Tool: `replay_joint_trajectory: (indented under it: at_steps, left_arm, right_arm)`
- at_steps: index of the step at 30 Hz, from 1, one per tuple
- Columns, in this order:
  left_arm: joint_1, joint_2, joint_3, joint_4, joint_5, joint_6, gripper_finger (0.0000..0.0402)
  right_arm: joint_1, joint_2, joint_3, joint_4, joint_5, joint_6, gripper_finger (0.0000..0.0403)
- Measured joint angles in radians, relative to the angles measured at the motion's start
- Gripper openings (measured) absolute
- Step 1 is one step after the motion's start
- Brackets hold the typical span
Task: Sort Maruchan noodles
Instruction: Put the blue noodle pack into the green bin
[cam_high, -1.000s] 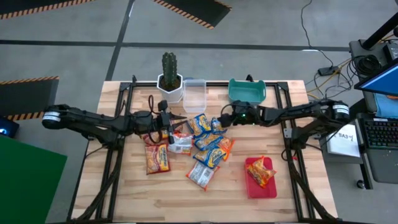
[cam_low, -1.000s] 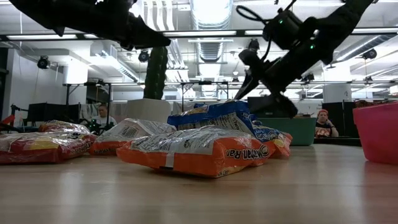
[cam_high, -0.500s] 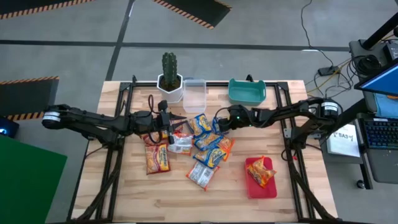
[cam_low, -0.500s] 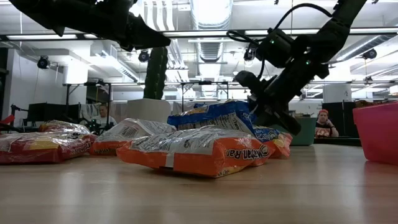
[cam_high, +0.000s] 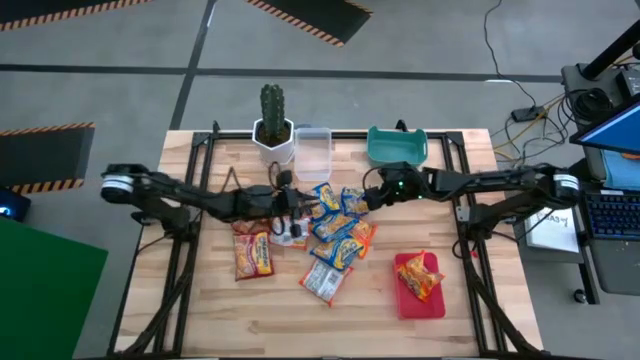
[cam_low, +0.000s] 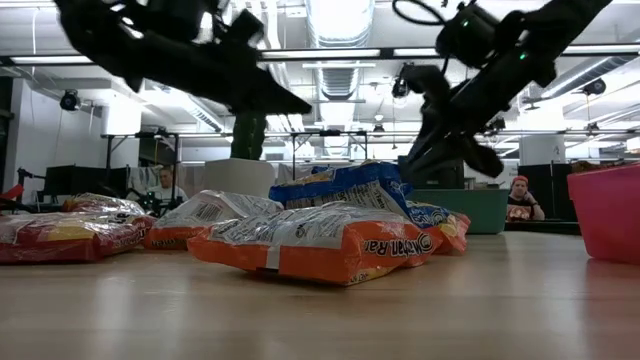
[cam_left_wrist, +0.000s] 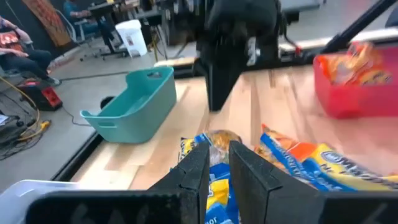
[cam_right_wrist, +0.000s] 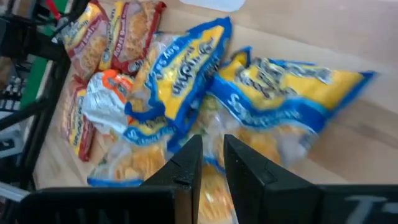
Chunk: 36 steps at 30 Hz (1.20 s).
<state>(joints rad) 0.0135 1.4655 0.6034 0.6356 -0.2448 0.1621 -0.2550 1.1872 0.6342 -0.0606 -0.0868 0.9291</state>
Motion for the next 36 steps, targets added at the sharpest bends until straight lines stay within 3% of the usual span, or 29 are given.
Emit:
replay_joint_trajectory:
  at_steps: [4, 10, 21, 28, 32, 36]
  left_arm:
    - [0.007, 0.118, 0.075, 0.000, 0.000, 0.036, 0.0045]
    - [0.032, 0.260, 0.174, 0.000, 0.001, 0.065, 0.0045]
    - [0.049, 0.407, 0.258, 0.002, 0.002, 0.057, 0.0045]
    - [0.051, 0.477, 0.273, 0.027, 0.002, 0.057, 0.0045]
    - [0.055, 0.525, 0.276, 0.122, 0.002, 0.040, 0.0045]
    - [0.056, 0.569, 0.318, 0.105, 0.002, 0.009, 0.0045]
  right_arm:
    - [0.000, -0.078, 0.000, -0.112, 0.009, 0.000, 0.0077]
    - [0.002, -0.122, 0.000, -0.204, 0.059, 0.000, 0.0152]
    - [0.000, 0.006, -0.002, -0.185, 0.063, 0.015, 0.0267]
    - [0.000, 0.113, -0.002, -0.104, 0.063, 0.022, 0.0293]
    - [-0.003, 0.143, -0.002, -0.067, 0.063, 0.021, 0.0295]
    - [-0.014, 0.151, -0.002, -0.059, 0.063, 0.019, 0.0293]
